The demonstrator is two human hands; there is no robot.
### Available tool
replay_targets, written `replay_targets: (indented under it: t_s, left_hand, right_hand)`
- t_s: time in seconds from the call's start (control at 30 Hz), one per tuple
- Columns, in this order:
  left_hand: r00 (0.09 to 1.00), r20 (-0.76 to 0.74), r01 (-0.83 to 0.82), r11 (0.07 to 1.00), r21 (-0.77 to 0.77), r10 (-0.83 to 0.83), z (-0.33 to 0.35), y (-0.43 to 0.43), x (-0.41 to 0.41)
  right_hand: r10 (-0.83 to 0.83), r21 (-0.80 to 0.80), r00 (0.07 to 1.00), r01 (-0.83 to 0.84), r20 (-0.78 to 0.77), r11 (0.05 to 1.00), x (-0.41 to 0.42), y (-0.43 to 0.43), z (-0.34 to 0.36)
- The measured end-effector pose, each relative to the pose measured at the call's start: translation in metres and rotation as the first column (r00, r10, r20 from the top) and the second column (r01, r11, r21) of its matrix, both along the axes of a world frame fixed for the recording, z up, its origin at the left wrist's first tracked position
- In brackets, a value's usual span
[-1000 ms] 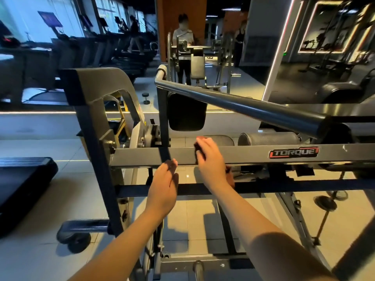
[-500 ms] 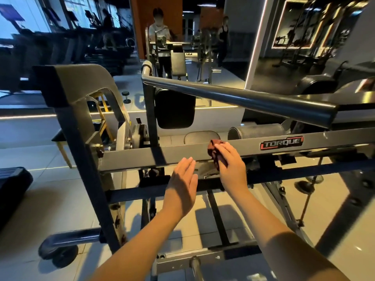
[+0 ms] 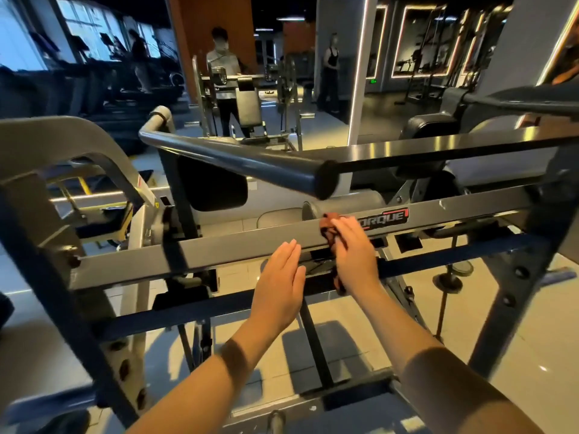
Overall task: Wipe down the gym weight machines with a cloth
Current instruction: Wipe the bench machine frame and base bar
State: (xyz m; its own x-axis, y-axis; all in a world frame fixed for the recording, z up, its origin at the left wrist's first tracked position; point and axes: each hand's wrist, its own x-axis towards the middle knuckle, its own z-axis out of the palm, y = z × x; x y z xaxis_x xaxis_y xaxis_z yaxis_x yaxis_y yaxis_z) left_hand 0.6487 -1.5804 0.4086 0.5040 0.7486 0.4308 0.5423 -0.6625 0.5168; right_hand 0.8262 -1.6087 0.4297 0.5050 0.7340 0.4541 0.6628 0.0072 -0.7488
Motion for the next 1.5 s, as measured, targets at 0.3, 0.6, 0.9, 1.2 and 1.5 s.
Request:
replay_targets:
  t_s: [0.3,0.6,0.9,1.2,1.5]
  left_hand:
    - [0.996,0.040,-0.083,0.996,-0.012,0.084,0.006,-0.026,0.111]
    - [0.996,0.067,-0.047,0.995,-0.088,0.053,0.013,-0.055,0.193]
    - [0.847,0.508,0.136,0.860,-0.492,0.157,0.038,-0.080,0.239]
    - [0.828,0.541,0.209,0.813,-0.543,0.148,0.045,-0.068,0.248]
    - [0.763,0.623,0.286,0.774,-0.565,0.172,0.035,-0.049,0.245]
  right_hand:
    - [0.226,-0.122,0.956,-0.206,0.185,0.971,0.065,-0.013,0.004]
    - [0.089,-0.085,0.994,-0.094,-0.063,0.992,0.184,-0.039,0.018]
    - [0.351,0.023,0.802,-0.390,-0.483,0.921,0.174,-0.074,0.030]
    - [0.278,0.066,0.730,-0.305,-0.624,0.950,0.187,-0.106,0.034]
    - [0.115,-0.002,0.746,-0.155,-0.656,0.988,0.199,-0.130,0.024]
